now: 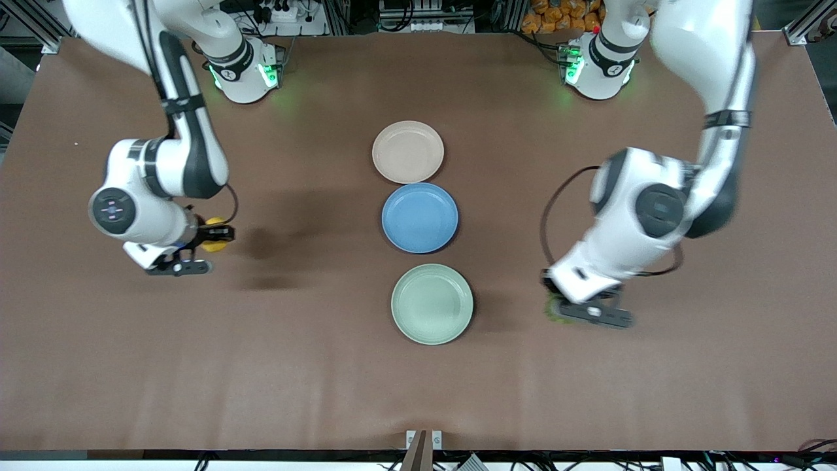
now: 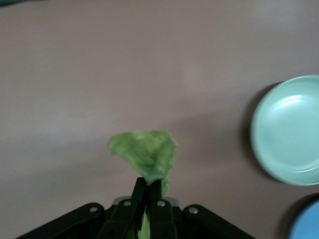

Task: Pick lemon and lettuce from plates
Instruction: 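Lift the lemon with the right gripper while the left gripper lifts the lettuce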

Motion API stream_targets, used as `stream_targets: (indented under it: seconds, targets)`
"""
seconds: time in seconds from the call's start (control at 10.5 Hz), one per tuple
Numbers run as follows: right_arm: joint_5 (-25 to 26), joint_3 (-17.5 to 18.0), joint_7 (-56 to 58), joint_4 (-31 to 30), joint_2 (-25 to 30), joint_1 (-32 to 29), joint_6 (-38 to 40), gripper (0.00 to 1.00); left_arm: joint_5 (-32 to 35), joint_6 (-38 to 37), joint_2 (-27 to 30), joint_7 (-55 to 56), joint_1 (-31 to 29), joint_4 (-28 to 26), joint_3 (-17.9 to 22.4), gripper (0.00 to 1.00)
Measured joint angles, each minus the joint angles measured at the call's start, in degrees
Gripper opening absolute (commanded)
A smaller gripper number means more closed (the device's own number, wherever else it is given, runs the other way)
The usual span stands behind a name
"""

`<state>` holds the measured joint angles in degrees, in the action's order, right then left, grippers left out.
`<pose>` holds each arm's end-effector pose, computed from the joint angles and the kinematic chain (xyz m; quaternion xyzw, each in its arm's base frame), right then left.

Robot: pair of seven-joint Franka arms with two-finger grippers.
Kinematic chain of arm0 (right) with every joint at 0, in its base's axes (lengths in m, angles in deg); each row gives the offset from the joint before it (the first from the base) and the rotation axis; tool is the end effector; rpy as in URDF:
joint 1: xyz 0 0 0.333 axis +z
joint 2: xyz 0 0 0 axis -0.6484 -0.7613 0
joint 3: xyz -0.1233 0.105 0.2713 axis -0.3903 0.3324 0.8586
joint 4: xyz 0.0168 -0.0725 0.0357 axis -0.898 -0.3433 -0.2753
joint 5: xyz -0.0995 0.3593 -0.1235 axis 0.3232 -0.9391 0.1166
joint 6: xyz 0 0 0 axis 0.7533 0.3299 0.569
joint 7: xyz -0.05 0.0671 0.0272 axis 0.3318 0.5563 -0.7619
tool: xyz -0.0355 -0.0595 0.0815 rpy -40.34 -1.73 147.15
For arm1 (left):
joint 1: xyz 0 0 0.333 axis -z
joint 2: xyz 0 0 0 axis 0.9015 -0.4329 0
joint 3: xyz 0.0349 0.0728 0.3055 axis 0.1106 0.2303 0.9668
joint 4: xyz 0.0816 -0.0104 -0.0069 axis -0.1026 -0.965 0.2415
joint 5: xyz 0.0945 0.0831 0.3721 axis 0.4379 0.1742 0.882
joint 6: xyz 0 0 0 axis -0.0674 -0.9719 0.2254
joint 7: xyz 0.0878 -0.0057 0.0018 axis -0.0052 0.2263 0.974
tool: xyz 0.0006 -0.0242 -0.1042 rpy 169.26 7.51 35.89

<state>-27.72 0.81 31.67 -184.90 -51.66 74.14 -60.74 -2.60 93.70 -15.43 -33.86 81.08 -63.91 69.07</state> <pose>0.5771 0.0363 0.2858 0.9941 0.0271 -0.1011 0.0293 0.6776 -0.2249 0.3877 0.9933 -0.1013 0.0501 0.0226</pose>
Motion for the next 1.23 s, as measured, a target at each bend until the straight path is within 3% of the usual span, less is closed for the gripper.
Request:
stream_targets:
  seconds: [0.09,0.38,0.47,0.66,0.76,0.85,1.23]
  targets:
    - [0.0,0.0,4.3,0.03,-1.05,-2.6,-1.86,0.0,0.0,-1.89,0.01,-2.15,-3.18,-0.66,-0.12,0.16]
    - [0.0,0.01,12.61,0.26,-3.67,-7.73,-6.22,0.0,0.0,-2.99,-2.42,-7.91,-11.06,-3.79,-0.43,0.16]
    - [0.0,0.04,14.27,0.42,-4.45,-9.15,-7.06,0.24,0.0,-2.97,-4.11,-8.25,-11.93,-4.18,-0.55,0.17]
    - [-0.01,0.13,15.28,0.64,-6.01,-10.58,-8.13,0.7,0.0,-2.44,-7.36,-8.25,-11.76,-4.25,-0.97,0.31]
    - [-0.49,0.2,15.28,0.79,-6.64,-10.59,-8.28,0.93,0.0,-1.97,-8.52,-8.25,-11.51,-4.23,-1.03,0.73]
    - [-1.06,0.4,15.28,0.88,-6.96,-10.58,-8.31,0.97,0.0,-1.38,-9.32,-8.25,-11.34,-4.22,-1.07,1.0]
    - [-1.24,0.5,15.28,1.24,-6.99,-10.59,-8.3,1.0,0.0,-0.88,-9.72,-8.25,-11.34,-3.13,-1.0,1.0]
